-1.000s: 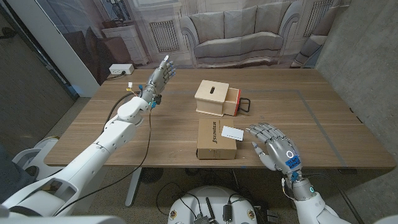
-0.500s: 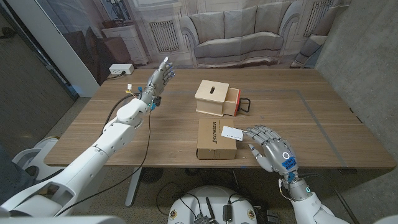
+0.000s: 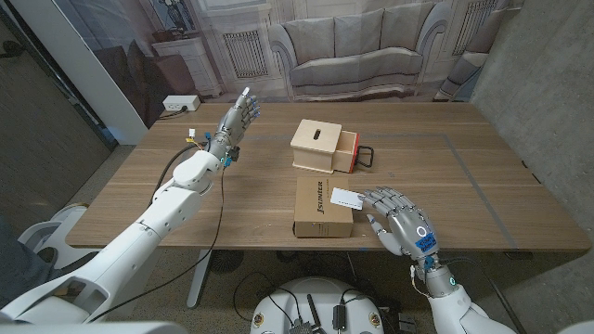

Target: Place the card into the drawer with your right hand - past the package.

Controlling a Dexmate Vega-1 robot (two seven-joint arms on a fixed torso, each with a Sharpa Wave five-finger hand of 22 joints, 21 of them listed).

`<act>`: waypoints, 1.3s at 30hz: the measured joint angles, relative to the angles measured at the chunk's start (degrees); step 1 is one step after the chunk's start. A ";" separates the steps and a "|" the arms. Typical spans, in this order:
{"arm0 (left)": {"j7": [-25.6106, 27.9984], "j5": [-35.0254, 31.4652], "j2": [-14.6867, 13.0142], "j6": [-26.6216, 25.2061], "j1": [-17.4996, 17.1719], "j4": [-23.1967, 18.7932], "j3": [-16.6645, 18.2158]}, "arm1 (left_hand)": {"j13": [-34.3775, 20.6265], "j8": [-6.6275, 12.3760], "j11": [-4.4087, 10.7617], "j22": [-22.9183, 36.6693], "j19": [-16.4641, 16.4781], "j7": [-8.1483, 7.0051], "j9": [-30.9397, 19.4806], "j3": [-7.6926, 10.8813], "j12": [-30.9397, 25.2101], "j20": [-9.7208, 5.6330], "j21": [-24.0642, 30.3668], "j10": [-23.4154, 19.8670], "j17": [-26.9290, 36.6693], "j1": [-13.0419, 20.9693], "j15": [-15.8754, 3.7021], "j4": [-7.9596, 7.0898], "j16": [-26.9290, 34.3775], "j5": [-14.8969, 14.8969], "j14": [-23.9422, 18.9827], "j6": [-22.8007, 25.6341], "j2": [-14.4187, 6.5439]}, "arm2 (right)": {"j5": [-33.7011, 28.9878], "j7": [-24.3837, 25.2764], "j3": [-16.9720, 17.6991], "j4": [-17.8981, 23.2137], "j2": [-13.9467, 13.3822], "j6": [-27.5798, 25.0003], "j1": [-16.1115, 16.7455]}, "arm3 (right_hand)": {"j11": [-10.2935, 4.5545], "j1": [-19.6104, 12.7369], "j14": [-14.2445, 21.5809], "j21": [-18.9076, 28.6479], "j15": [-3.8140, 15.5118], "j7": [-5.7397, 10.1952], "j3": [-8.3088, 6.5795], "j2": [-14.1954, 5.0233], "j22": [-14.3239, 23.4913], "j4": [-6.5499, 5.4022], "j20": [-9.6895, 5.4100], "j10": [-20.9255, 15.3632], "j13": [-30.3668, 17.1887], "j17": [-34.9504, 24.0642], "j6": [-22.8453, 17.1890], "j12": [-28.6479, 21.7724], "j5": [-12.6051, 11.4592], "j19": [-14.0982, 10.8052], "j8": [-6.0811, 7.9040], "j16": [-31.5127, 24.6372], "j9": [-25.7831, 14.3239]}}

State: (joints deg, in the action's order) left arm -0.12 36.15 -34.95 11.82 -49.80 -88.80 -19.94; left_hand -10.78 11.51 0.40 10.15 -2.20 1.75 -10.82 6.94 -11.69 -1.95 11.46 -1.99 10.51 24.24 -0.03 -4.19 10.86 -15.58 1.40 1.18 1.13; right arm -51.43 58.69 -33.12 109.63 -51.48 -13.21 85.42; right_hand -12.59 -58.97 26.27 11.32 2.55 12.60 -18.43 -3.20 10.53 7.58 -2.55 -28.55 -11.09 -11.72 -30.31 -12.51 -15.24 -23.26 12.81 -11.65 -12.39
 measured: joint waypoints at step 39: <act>0.59 0.18 -0.50 0.00 -0.84 -0.76 0.58 | 0.00 0.00 0.00 0.00 0.00 0.00 0.01 -0.15 0.00 0.00 0.00 0.00 0.00 0.53 0.00 0.15 0.00 0.00 0.00 0.00 -0.53 | 0.89 1.15 -4.35 -6.10 3.21 3.26 -7.71 | 0.10 1.60 0.51 0.39 0.13 0.31 0.89 -0.07 0.00 -0.88 0.00 -0.72 0.00 -0.01 -2.35 0.00 0.77 0.00 0.37 0.00 0.01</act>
State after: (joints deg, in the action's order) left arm 0.47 36.33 -35.46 11.82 -50.64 -89.56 -19.36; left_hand -10.78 11.51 0.40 10.15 -2.20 1.74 -10.80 6.78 -11.69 -1.95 11.46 -1.99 10.51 24.77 -0.03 -4.04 10.86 -15.58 1.40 1.18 0.60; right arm -50.54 59.83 -37.47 103.53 -48.28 -9.95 77.71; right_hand -12.50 -57.38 26.77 11.71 2.68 12.91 -17.54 -3.27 10.53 6.70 -2.54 -29.27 -11.09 -11.73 -32.66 -12.51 -14.48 -23.26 13.18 -11.64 -12.38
